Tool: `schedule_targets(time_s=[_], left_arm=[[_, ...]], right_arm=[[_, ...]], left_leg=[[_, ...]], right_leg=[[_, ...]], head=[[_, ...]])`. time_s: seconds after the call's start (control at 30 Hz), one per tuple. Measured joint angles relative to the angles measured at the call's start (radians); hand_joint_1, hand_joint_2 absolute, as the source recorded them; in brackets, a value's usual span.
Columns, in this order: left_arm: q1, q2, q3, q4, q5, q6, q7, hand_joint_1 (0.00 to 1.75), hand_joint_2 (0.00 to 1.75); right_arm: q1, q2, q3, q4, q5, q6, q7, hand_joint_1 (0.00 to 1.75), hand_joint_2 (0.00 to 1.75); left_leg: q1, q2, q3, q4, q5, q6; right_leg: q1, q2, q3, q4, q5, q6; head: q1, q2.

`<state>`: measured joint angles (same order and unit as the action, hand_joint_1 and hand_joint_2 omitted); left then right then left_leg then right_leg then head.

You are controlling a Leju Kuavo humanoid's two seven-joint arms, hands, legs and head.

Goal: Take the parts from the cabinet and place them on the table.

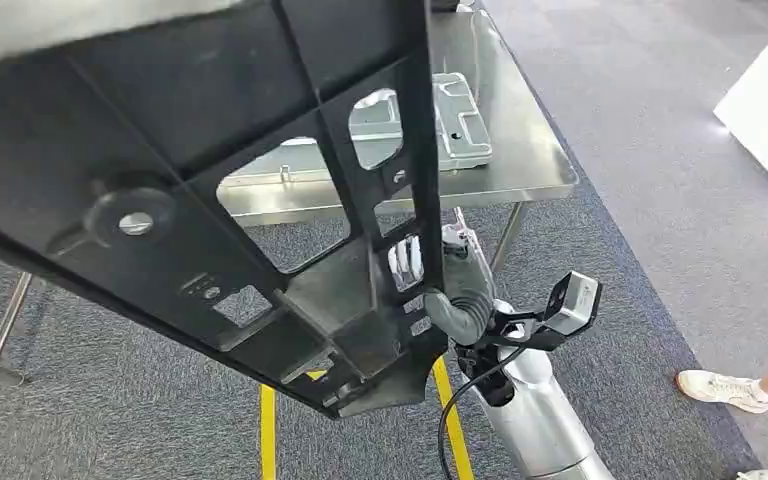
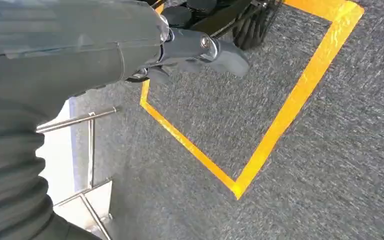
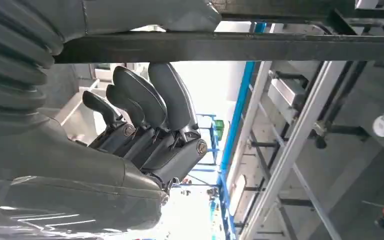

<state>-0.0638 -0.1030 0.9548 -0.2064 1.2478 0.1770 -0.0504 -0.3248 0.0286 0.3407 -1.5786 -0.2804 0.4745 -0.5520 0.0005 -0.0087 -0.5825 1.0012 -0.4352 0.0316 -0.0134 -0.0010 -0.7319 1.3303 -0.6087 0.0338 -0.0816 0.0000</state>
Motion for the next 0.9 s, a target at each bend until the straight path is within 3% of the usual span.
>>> schedule_targets(time_s=[0.03, 0.07, 0.13, 0.17, 0.27, 0.3, 0.33, 0.37, 0.4, 0.47, 0.5, 0.53, 0.57, 0.63, 0.67, 0.7, 0.8, 0.83, 0.87, 0.9], left_arm=[[0.001, 0.0, 0.0, 0.0, 0.0, 0.0, 0.0, 0.0, 1.75], [0.002, 0.0, 0.0, 0.0, 0.0, 0.0, 0.0, 0.0, 1.75], [0.002, -0.001, 0.0, 0.0, 0.0, 0.0, 0.0, 0.0, 1.75], [0.002, -0.001, 0.0, 0.0, 0.0, 0.002, 0.0, 0.0, 1.75], [0.001, 0.0, 0.0, 0.0, 0.0, 0.002, 0.0, 0.0, 1.75], [0.001, 0.0, 0.0, 0.0, 0.0, 0.002, 0.0, 0.0, 1.75], [-0.001, 0.001, 0.0, 0.0, 0.0, 0.002, 0.0, 0.0, 1.75], [0.0, 0.001, 0.0, 0.0, 0.0, 0.002, 0.0, 0.0, 1.75], [0.0, 0.001, 0.0, 0.0, 0.0, 0.002, 0.0, 0.0, 1.75], [0.002, 0.001, 0.0, 0.0, 0.0, 0.002, 0.0, 0.0, 1.75], [0.002, 0.001, 0.0, 0.0, 0.0, 0.002, 0.0, 0.0, 1.75], [0.003, 0.001, 0.0, 0.0, 0.0, 0.002, 0.0, 0.0, 1.75], [0.005, 0.001, 0.0, 0.0, 0.0, 0.002, 0.0, 0.0, 1.75], [0.004, 0.001, 0.0, 0.0, 0.0, 0.001, 0.001, 0.0, 1.75], [0.006, 0.001, 0.0, 0.0, 0.0, 0.001, 0.001, 0.0, 1.75], [0.005, 0.001, 0.0, 0.0, 0.0, 0.001, 0.002, 0.0, 1.75], [0.003, 0.001, 0.0, 0.0, 0.0, 0.0, 0.002, 0.0, 1.75], [0.003, 0.001, 0.0, 0.0, 0.0, 0.0, 0.002, 0.0, 1.75], [0.005, 0.001, 0.0, 0.0, 0.0, 0.0, 0.002, 0.0, 1.75], [0.004, 0.001, 0.0, 0.0, 0.0, 0.0, 0.002, 0.0, 1.75]], right_arm=[[0.0, 0.0, 0.0, 0.004, 0.0, 0.0, -0.002, 1.75, 1.75], [0.0, 0.0, 0.001, 0.006, 0.0, 0.001, -0.004, 1.75, 1.75], [-0.002, 0.0, 0.001, 0.008, -0.002, 0.001, -0.009, 1.75, 1.75], [-0.002, 0.0, 0.001, 0.011, -0.002, 0.001, -0.01, 1.75, 1.75], [-0.002, 0.0, 0.001, 0.012, -0.003, 0.003, -0.012, 1.75, 1.75], [-0.002, 0.0, 0.001, 0.012, -0.003, 0.005, -0.012, 1.75, 1.75], [-0.002, 0.0, 0.001, 0.012, -0.003, 0.006, -0.013, 1.75, 1.75], [-0.003, 0.0, 0.001, 0.012, -0.003, 0.007, -0.013, 1.75, 1.75], [-0.004, 0.001, 0.001, 0.012, -0.004, 0.007, -0.013, 1.75, 1.75], [-0.003, 0.001, 0.001, 0.013, -0.004, 0.01, -0.013, 1.75, 1.75], [-0.001, 0.001, 0.001, 0.014, -0.004, 0.01, -0.013, 1.75, 1.75], [0.001, 0.001, 0.001, 0.016, -0.004, 0.01, -0.013, 1.75, 1.75], [0.002, 0.001, 0.001, 0.018, -0.004, 0.01, -0.013, 1.75, 1.75], [0.001, 0.001, 0.001, 0.018, -0.004, 0.01, -0.013, 1.75, 1.75], [0.001, 0.001, 0.0, 0.018, -0.004, 0.01, -0.013, 1.75, 1.75], [0.0, 0.0, 0.0, 0.018, -0.004, 0.011, -0.013, 1.75, 1.75], [0.0, 0.001, 0.001, 0.018, -0.002, 0.011, -0.013, 1.75, 1.75], [-0.001, 0.001, 0.0, 0.017, -0.003, 0.011, -0.013, 1.75, 1.75], [-0.002, 0.001, 0.0, 0.018, -0.003, 0.011, -0.013, 1.75, 1.75], [-0.003, 0.001, 0.0, 0.018, -0.003, 0.011, -0.013, 1.75, 1.75]], left_leg=[[0.0, -0.001, 0.006, 0.001, -0.005, -0.001], [0.0, -0.003, 0.013, 0.002, -0.01, -0.003], [0.0, -0.004, 0.028, 0.006, -0.023, -0.008], [-0.005, -0.005, 0.031, 0.009, -0.029, -0.014], [-0.005, -0.007, 0.031, 0.006, -0.038, -0.029], [-0.006, -0.007, 0.036, 0.003, -0.04, -0.035], [-0.006, -0.006, 0.038, 0.005, -0.048, -0.04], [-0.005, -0.002, 0.031, 0.036, -0.064, -0.046], [-0.002, -0.001, 0.0, 0.099, -0.094, -0.05], [0.005, 0.001, -0.096, 0.266, -0.155, -0.058], [0.006, 0.001, -0.131, 0.318, -0.161, -0.061], [0.007, 0.001, -0.143, 0.32, -0.14, -0.062], [0.008, 0.001, -0.129, 0.269, -0.092, -0.061], [0.009, 0.002, -0.065, 0.107, 0.011, -0.055], [0.008, 0.003, -0.033, 0.028, 0.034, -0.048], [0.0, 0.003, -0.02, 0.013, 0.019, -0.044], [-0.004, 0.001, -0.025, 0.017, 0.013, -0.029], [0.006, 0.001, -0.015, 0.006, 0.016, -0.021], [0.006, 0.001, -0.01, 0.002, 0.016, -0.018], [0.005, 0.002, -0.009, 0.002, 0.012, -0.01]], right_leg=[[0.0, 0.0, -0.003, -0.017, 0.031, 0.0], [-0.001, 0.0, 0.018, -0.077, 0.081, -0.001], [-0.001, 0.0, 0.091, -0.252, 0.184, -0.008], [0.003, 0.001, 0.11, -0.293, 0.182, -0.013], [0.007, 0.002, 0.112, -0.304, 0.172, -0.027], [0.007, 0.003, 0.116, -0.307, 0.171, -0.033], [-0.003, 0.001, 0.127, -0.318, 0.173, -0.039], [-0.003, -0.001, 0.136, -0.322, 0.169, -0.045], [-0.003, -0.003, 0.14, -0.322, 0.166, -0.049], [-0.001, -0.003, 0.145, -0.321, 0.159, -0.052], [-0.001, -0.003, 0.148, -0.321, 0.155, -0.052], [-0.001, -0.003, 0.155, -0.321, 0.15, -0.051], [-0.001, -0.001, 0.164, -0.321, 0.144, -0.049], [-0.001, 0.0, 0.182, -0.321, 0.132, -0.044], [-0.001, -0.001, 0.189, -0.322, 0.125, -0.039], [0.005, 0.001, 0.189, -0.318, 0.12, -0.032], [0.001, 0.0, 0.192, -0.325, 0.117, -0.017], [0.004, 0.0, 0.195, -0.323, 0.111, -0.008], [-0.001, 0.001, 0.191, -0.301, 0.102, -0.005], [0.0, 0.001, 0.159, -0.246, 0.074, -0.004]], head=[[0.0, 0.0], [0.0, 0.0], [0.0, 0.0], [0.0, 0.0], [0.0, 0.0], [0.0, 0.0], [0.0, 0.0], [0.0, 0.0], [0.0, 0.0], [0.0, 0.0], [0.0, 0.0], [0.0, 0.0], [0.0, 0.0], [0.0, 0.0], [0.0, 0.0], [0.0, 0.0], [0.0, 0.0], [0.0, 0.0], [0.0, 0.0], [0.0, 0.0]])
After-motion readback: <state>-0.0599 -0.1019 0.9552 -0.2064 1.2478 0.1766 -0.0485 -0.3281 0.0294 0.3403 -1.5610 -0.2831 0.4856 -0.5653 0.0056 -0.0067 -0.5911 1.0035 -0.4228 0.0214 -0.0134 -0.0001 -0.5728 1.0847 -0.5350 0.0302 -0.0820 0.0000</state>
